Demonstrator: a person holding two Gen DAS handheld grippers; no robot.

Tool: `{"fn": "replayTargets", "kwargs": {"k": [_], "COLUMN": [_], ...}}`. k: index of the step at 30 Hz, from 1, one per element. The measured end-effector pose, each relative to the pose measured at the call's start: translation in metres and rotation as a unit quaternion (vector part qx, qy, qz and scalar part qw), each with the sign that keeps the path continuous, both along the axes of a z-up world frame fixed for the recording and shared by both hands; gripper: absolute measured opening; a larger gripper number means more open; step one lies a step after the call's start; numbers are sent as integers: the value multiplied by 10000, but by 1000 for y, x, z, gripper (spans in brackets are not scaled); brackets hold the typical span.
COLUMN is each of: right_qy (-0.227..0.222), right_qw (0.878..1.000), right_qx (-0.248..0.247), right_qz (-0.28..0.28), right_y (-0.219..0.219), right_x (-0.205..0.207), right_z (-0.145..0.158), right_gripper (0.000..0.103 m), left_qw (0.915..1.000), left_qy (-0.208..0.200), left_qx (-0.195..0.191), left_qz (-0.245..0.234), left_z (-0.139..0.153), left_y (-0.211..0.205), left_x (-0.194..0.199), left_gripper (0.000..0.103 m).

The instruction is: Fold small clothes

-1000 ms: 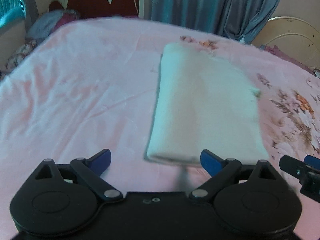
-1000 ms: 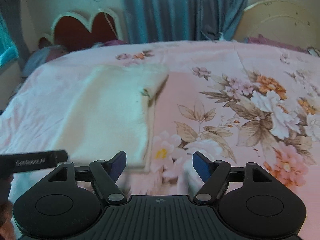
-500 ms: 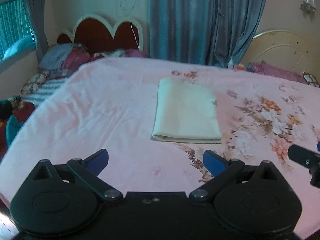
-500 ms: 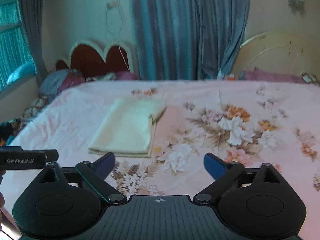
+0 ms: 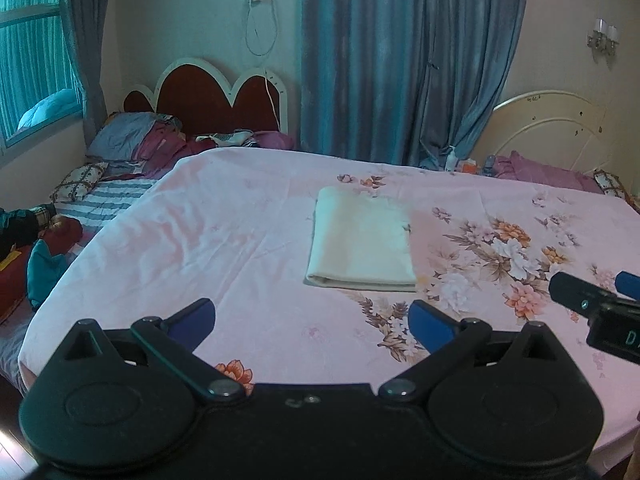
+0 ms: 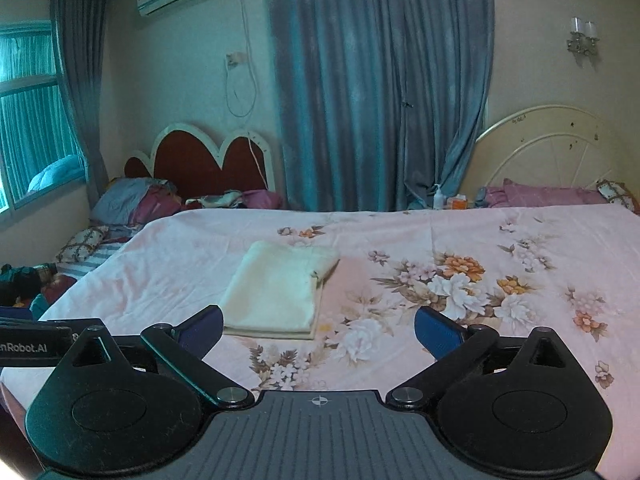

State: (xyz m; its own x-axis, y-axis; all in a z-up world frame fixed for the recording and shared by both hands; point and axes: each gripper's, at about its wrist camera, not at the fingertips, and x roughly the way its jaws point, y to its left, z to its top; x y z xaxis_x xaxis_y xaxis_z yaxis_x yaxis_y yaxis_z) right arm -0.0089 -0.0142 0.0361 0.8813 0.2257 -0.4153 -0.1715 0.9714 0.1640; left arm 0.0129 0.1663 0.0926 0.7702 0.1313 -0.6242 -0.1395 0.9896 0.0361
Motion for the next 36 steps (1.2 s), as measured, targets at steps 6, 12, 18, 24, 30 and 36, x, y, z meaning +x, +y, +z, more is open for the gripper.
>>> {"fn": "replayTargets", "kwargs": {"k": [6, 12, 18, 24, 30, 36], "right_qy": [-71, -135, -147, -103, -126, -123], "right_qw": [10000, 9999, 9998, 9998, 9997, 9996], "right_qx": [52, 59, 88, 154, 170, 203], "right_qz": [3, 42, 54, 117, 130, 124], "right_y": [-1, 3, 5, 8, 11, 12], "right_x": [-9, -11, -13, -14, -14, -12], "right_z": [3, 6, 7, 8, 9, 10], "right_gripper": [101, 101, 101, 101, 101, 101], "left_qw": [10000, 10000, 10000, 10000, 10000, 10000], "left_qy": [-10, -3, -3, 1, 14, 24], "left_qx": [-14, -66, -21, -9, -12, -16], "left_qz": [8, 3, 19, 29, 33, 31], "left_z": [2, 2, 2, 2, 1, 2], "left_y": [2, 4, 5, 7, 9, 11], "left_x": [-7, -11, -14, -16, -16, -16], "left_gripper": [102, 102, 102, 102, 102, 102]}}
